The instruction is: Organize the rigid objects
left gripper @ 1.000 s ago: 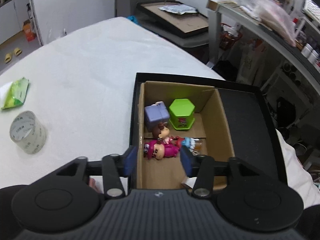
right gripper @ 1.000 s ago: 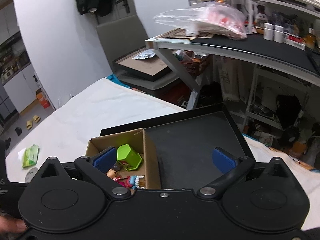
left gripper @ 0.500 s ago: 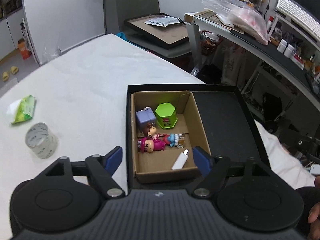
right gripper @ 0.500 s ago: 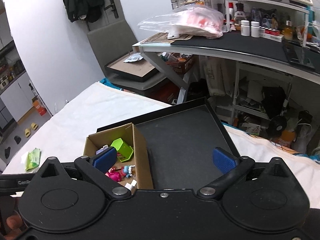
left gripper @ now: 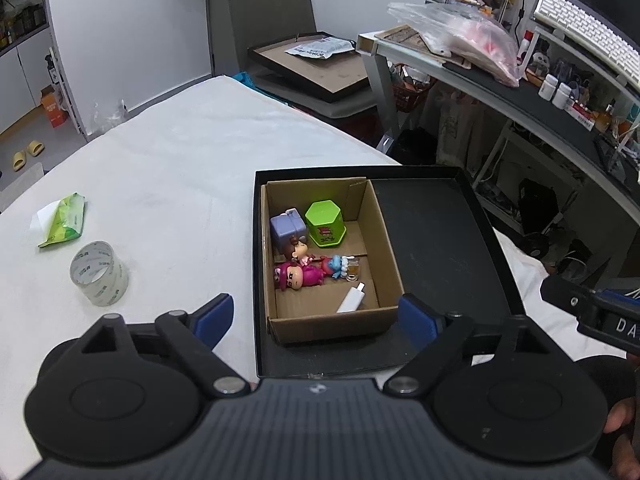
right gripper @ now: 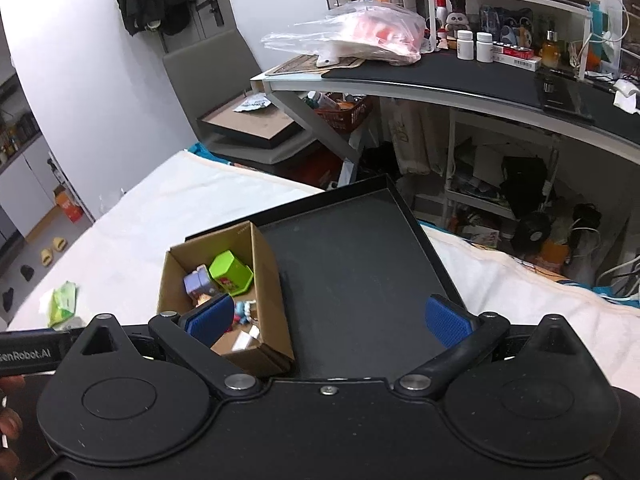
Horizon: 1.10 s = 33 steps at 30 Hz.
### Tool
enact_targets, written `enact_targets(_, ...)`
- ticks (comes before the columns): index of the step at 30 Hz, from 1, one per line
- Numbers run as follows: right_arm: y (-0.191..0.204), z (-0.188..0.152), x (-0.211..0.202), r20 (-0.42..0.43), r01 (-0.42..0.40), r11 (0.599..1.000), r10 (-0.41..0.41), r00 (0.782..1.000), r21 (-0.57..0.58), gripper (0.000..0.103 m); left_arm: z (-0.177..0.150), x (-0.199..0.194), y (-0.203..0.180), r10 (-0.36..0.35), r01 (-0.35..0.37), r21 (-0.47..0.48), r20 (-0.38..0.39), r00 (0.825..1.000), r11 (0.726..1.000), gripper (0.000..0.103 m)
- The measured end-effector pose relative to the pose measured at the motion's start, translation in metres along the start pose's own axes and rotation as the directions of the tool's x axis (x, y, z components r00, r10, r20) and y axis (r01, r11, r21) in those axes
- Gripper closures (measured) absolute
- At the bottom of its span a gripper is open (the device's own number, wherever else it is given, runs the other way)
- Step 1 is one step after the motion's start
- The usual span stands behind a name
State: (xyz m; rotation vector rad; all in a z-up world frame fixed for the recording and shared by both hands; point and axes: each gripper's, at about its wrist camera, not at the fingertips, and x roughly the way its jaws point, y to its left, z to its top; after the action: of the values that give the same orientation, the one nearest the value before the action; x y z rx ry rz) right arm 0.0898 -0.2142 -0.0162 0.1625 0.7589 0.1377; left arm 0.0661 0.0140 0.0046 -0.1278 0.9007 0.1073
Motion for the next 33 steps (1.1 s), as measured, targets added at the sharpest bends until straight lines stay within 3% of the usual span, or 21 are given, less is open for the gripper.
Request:
enact_targets(6,-0.005,-0.001,-0.015,-0.026,0.007,1.0,-0.008,1.0,-0.021,0.0,-0.005,-0.02,0.0,0.007,-0.007,-0.001,0.024,1.0,1.0,0.013)
enact_targets(24,-0.024,-0.013,-0.045,0.0,0.057,0.998,-0.057,0.998,0.002,0.0,-0.024,-0.056,-0.017,0.018,-0.021,0.039,0.067,0.998,0.999,0.012)
enact_targets(33,-0.016,-0.016,-0.059,0.022,-0.004,0.999,0.005,1.0,-0.048,0.0,-0.028,-0.057,-0.02,0.035,-0.038,0.04,0.066,0.997,0.998,0.012)
